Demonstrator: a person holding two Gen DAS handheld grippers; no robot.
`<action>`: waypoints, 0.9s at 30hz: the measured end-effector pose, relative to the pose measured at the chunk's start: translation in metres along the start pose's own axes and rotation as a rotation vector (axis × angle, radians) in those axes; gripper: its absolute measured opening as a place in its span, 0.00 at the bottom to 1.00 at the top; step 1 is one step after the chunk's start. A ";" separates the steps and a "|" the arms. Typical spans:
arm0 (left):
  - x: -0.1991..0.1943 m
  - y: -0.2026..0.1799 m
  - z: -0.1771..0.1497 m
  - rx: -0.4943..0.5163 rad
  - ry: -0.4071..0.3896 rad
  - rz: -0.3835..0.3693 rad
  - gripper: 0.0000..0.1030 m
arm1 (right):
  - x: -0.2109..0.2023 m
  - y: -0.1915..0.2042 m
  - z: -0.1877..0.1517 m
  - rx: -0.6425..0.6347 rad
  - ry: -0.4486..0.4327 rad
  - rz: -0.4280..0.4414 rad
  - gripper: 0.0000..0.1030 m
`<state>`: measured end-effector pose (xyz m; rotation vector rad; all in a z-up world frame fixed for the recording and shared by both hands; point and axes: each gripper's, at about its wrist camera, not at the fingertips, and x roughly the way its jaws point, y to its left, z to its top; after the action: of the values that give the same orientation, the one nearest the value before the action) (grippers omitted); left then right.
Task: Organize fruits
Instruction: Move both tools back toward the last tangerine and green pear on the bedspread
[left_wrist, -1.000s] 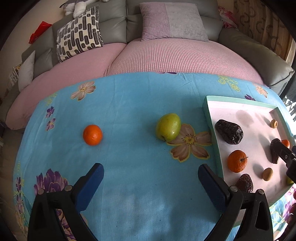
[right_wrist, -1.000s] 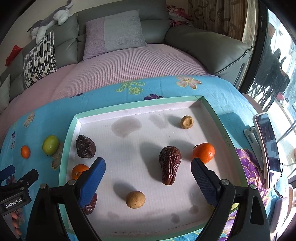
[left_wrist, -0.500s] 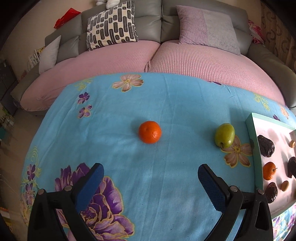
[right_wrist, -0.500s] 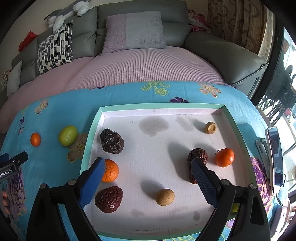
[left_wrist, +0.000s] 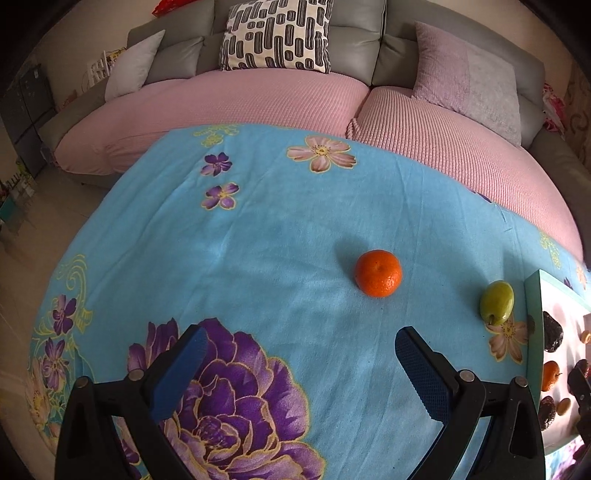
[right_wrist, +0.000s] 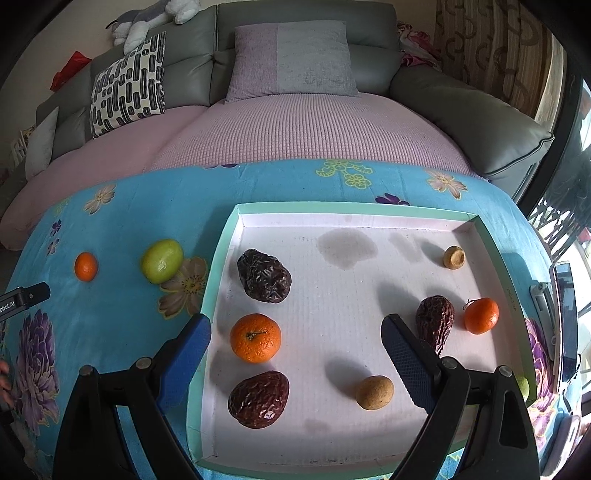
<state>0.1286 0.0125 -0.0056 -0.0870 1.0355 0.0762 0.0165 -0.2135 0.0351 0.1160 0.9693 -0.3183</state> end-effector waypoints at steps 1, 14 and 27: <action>-0.001 0.000 0.001 -0.001 -0.004 -0.012 1.00 | -0.001 0.002 0.001 -0.002 -0.006 0.003 0.91; 0.002 0.011 0.022 -0.029 -0.067 -0.111 1.00 | 0.004 0.053 0.012 -0.063 -0.008 0.045 0.91; 0.012 0.017 0.033 -0.032 -0.065 -0.160 0.99 | 0.019 0.093 0.028 -0.122 0.025 0.064 0.91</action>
<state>0.1611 0.0337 -0.0001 -0.1946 0.9594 -0.0491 0.0781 -0.1366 0.0313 0.0397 1.0048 -0.1988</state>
